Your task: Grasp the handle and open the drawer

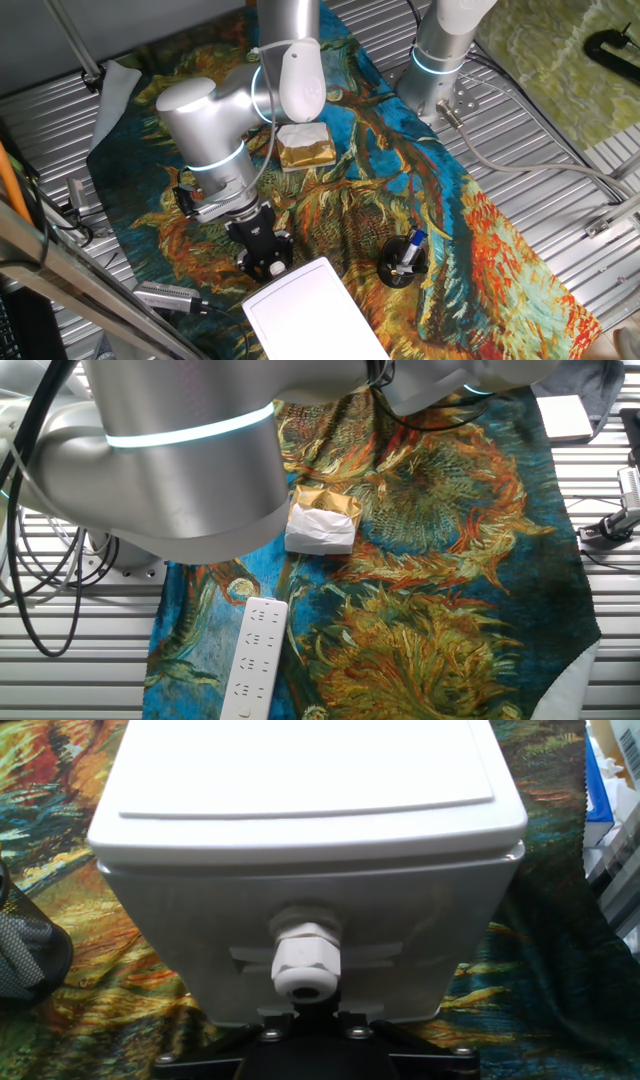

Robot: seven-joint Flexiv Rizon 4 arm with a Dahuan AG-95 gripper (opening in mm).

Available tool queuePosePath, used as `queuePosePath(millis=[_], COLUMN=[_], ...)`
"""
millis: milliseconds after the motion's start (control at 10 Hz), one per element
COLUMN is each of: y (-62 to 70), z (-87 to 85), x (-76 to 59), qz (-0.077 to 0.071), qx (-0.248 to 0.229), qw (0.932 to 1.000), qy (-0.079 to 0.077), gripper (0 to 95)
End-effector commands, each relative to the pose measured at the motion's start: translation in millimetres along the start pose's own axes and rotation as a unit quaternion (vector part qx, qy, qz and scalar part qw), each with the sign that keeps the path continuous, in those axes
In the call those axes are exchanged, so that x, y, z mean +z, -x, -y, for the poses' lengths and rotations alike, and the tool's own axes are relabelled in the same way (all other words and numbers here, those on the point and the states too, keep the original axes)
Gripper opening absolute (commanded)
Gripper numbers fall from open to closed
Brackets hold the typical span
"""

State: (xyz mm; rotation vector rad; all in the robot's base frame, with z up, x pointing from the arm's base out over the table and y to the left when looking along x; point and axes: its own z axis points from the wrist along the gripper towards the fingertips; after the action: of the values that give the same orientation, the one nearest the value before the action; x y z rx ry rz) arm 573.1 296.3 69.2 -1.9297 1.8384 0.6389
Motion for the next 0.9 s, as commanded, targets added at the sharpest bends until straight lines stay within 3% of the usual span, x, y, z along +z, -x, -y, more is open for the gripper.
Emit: queuePosePath(millis=[100, 900], y=[-0.2, -2.7], z=[-0.2, -0.2], x=[-0.1, -0.4], qz=[0.001, 0.008], qx=[-0.001, -0.017], qw=[1.0, 0.9998], qy=[0.0, -0.005], gripper=[0.0, 0.0])
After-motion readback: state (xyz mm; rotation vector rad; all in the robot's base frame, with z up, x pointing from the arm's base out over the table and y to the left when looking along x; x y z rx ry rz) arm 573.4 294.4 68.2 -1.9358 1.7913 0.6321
